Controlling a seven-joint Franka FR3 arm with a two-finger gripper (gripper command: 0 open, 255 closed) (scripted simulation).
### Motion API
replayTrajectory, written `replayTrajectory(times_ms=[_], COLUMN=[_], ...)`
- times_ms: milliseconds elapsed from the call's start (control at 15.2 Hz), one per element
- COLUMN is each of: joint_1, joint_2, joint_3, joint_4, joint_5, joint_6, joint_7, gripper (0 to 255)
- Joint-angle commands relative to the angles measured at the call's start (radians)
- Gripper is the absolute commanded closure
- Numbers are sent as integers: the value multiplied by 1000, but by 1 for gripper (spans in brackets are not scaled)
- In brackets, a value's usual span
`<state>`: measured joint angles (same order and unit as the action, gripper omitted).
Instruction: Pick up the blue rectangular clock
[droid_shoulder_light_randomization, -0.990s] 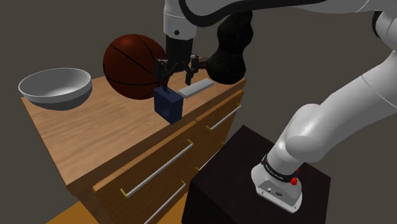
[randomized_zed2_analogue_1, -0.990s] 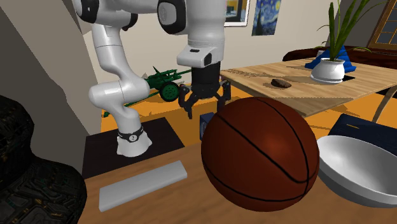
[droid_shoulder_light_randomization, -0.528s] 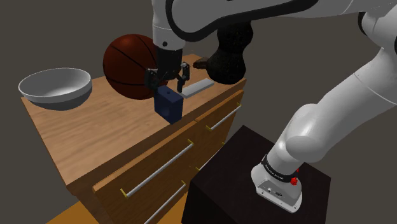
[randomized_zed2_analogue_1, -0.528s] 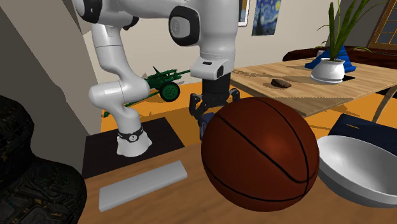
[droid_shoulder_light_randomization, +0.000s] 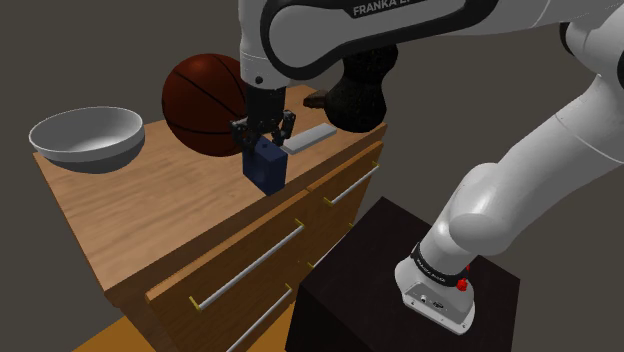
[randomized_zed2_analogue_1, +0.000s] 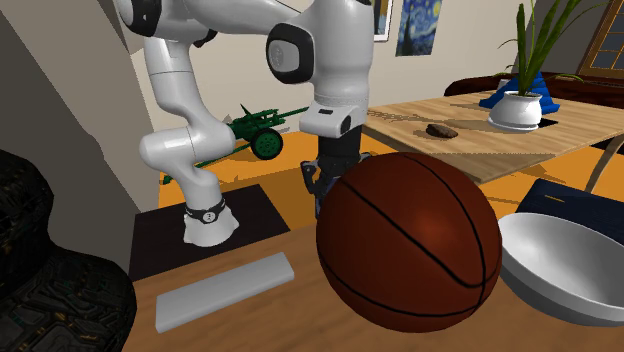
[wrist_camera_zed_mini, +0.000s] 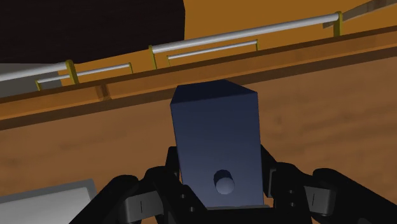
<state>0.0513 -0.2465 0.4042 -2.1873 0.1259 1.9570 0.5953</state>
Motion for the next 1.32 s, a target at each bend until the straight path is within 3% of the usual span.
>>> replayTrajectory(times_ms=[0, 330, 1254], joint_1=[0, 0, -5], joint_2=[1, 1, -21], joint_3=[0, 0, -16], joint_4=[-2, -2, 167], joint_5=[0, 0, -2], joint_6=[1, 0, -189], joint_7=[0, 0, 1], gripper=[255, 255, 255])
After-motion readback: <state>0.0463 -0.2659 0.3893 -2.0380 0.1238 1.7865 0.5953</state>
